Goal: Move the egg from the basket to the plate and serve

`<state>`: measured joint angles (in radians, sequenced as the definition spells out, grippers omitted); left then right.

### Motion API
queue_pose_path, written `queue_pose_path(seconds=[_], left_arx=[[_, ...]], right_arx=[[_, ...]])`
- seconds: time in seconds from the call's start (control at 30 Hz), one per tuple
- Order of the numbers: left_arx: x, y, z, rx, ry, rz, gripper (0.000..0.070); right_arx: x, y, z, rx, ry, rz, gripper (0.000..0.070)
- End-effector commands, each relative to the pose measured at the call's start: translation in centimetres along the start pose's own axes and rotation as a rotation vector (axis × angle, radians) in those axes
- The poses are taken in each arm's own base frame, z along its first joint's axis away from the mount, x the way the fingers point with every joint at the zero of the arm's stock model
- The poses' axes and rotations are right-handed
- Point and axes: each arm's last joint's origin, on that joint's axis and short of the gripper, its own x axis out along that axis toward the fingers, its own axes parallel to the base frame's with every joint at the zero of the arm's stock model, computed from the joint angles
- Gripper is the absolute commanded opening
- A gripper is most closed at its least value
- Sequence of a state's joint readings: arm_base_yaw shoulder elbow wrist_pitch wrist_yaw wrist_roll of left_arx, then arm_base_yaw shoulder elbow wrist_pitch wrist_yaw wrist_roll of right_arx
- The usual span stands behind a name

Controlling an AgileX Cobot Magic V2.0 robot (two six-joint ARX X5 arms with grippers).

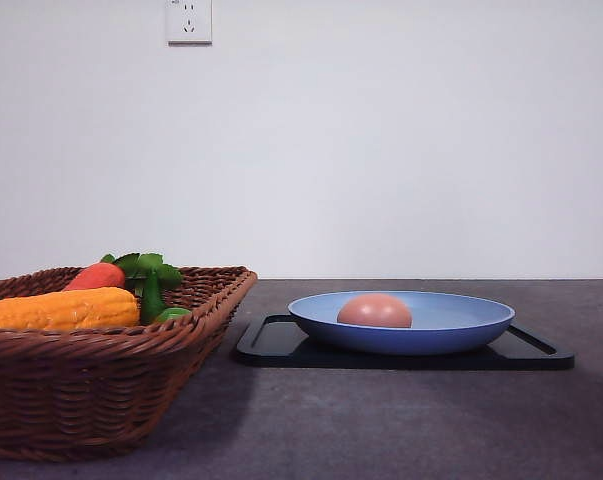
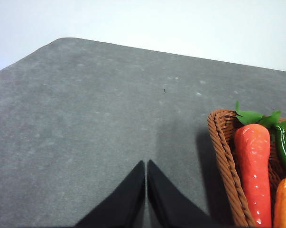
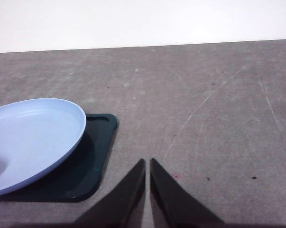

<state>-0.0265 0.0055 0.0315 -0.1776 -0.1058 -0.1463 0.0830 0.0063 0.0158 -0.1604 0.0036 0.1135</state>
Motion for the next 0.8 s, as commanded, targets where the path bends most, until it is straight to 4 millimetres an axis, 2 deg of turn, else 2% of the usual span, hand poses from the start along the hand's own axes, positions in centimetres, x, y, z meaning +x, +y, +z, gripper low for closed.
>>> queue_pose_path(seconds=[0.0,0.77], left_arx=[[0.21,0.12,-0.87,-0.001,0.035,0.007,0.0],[0.21,0.12,-0.87,-0.001,0.035,0.007,0.0]], right_arx=[[0.03,-0.02,-0.03,0.017,-0.009,-0.003,0.0],[0.03,-0.02,-0.03,0.017,-0.009,-0.003,0.0]])
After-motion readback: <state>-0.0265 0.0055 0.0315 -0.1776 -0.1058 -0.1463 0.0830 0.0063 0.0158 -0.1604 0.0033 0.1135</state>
